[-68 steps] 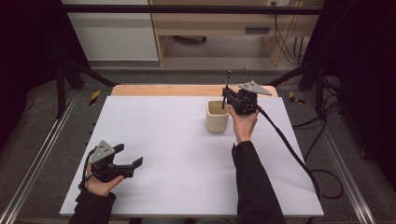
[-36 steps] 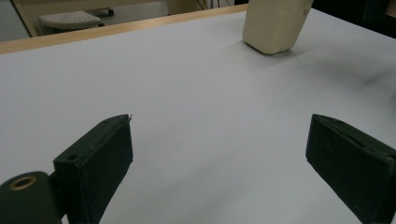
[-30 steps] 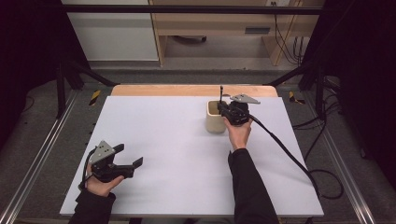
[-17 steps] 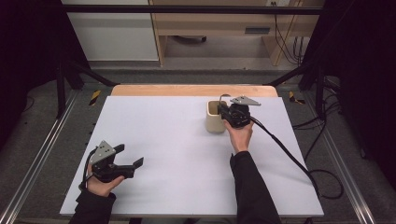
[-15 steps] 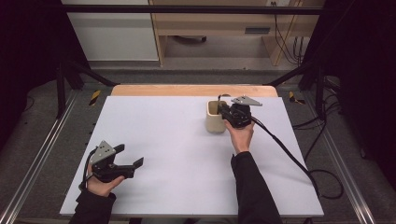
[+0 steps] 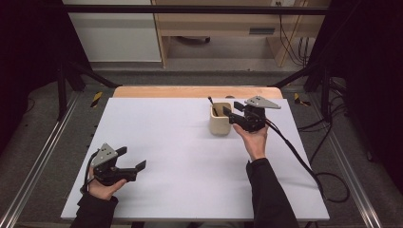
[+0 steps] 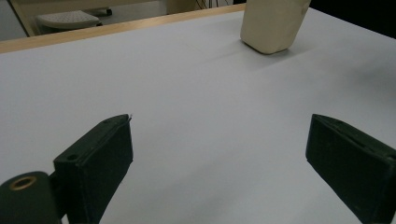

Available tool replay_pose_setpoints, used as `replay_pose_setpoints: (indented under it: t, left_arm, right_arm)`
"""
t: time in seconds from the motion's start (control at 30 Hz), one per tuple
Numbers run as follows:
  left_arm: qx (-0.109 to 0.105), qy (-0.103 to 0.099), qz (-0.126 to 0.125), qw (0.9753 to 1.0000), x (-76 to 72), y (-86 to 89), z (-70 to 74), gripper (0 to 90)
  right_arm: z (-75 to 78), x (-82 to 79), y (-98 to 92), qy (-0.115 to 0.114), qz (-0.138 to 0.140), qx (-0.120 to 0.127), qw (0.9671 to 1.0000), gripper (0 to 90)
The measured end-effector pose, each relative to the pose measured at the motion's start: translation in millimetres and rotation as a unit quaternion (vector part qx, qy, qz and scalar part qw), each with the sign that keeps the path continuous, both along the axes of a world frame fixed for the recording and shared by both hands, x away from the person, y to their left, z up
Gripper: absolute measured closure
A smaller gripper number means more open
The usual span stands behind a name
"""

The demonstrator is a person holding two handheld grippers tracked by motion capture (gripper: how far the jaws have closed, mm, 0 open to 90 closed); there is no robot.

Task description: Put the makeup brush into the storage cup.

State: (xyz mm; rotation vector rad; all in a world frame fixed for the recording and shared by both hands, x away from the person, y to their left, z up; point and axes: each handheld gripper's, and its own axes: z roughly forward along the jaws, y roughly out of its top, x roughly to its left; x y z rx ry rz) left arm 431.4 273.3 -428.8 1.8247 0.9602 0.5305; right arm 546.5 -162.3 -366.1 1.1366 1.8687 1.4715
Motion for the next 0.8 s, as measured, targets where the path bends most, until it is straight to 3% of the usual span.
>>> replay_pose_setpoints:
  t: [0.13, 0.37, 0.6, 0.8]
  left_arm:
    - [0.0, 0.0, 0.0, 1.0, -0.2, -0.3, 0.1, 7.0]
    - [0.001, 0.0, -0.001, 1.0, -0.3, -0.5, -0.1, 7.0]
    - [0.001, -0.001, 0.0, 1.0, -0.4, -0.5, -0.1, 7.0]
    - [0.001, 0.0, 0.001, 1.0, -0.4, -0.3, -0.2, 7.0]
  right_arm:
    - [6.3, -10.7, -3.5, -0.01, 0.012, 0.0, 0.9999, 39.1]
    - [9.6, -31.5, -6.3, -0.02, 0.029, -0.021, 0.9992, 26.0]
    - [2.8, -49.0, -15.9, -0.016, 0.031, -0.021, 0.9992, 15.6]
    - [-7.8, -62.7, -26.7, -0.007, 0.036, -0.017, 0.9992, 11.9]
